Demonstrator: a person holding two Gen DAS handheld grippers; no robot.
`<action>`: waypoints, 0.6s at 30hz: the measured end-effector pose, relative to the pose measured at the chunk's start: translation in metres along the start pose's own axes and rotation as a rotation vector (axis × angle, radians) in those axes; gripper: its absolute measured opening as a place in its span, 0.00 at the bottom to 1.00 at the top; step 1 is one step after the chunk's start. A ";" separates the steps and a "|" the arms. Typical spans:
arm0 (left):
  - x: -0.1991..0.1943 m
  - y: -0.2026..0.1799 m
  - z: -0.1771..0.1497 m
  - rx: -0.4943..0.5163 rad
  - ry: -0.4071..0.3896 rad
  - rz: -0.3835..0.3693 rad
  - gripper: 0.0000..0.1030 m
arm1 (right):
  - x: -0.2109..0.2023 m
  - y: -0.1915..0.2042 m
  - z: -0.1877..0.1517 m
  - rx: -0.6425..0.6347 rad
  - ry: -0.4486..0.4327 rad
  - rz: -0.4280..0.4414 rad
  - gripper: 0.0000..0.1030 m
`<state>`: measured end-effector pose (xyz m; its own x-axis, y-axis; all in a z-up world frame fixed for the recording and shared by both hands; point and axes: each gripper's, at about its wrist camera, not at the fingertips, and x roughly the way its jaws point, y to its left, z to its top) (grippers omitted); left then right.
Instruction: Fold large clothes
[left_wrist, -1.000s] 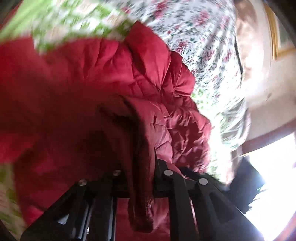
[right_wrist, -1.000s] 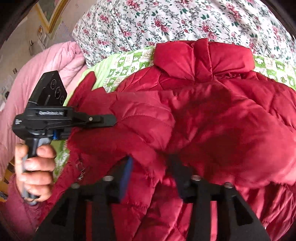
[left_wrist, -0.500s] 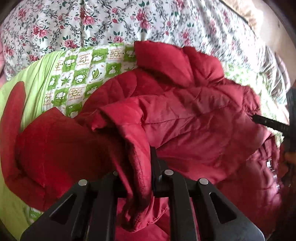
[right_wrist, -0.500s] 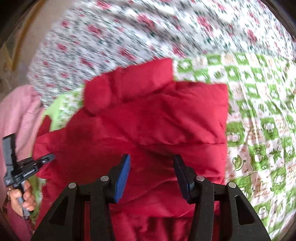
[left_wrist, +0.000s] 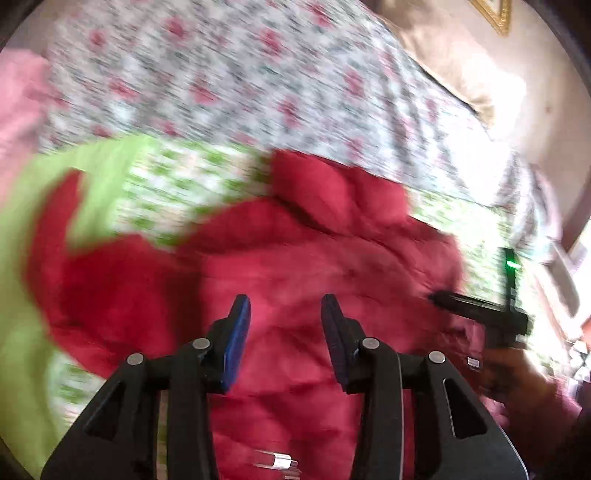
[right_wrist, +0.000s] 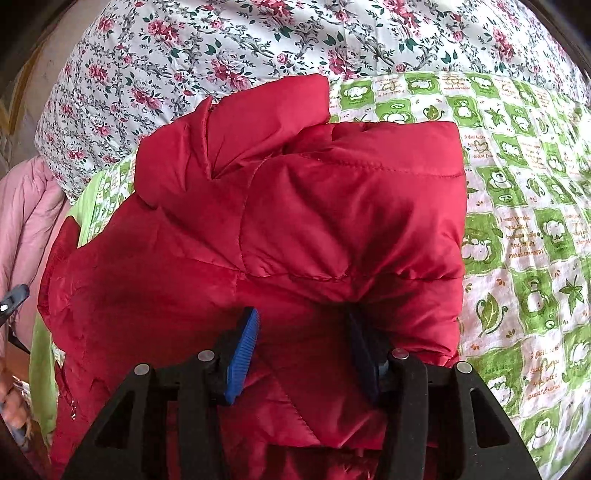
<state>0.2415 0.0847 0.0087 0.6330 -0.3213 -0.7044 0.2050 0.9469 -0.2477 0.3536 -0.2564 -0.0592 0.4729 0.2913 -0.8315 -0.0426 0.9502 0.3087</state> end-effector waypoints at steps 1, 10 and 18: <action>0.011 -0.006 -0.003 0.012 0.027 0.000 0.37 | 0.002 0.003 0.002 -0.004 0.001 -0.004 0.53; 0.073 0.002 -0.028 0.029 0.184 0.074 0.37 | -0.040 0.008 0.032 -0.045 -0.122 -0.035 0.59; 0.083 0.004 -0.030 0.026 0.201 0.058 0.37 | 0.024 -0.030 0.044 -0.007 -0.011 -0.064 0.56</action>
<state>0.2727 0.0620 -0.0702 0.4832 -0.2595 -0.8362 0.1928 0.9631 -0.1875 0.4054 -0.2830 -0.0679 0.4843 0.2287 -0.8445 -0.0178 0.9676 0.2519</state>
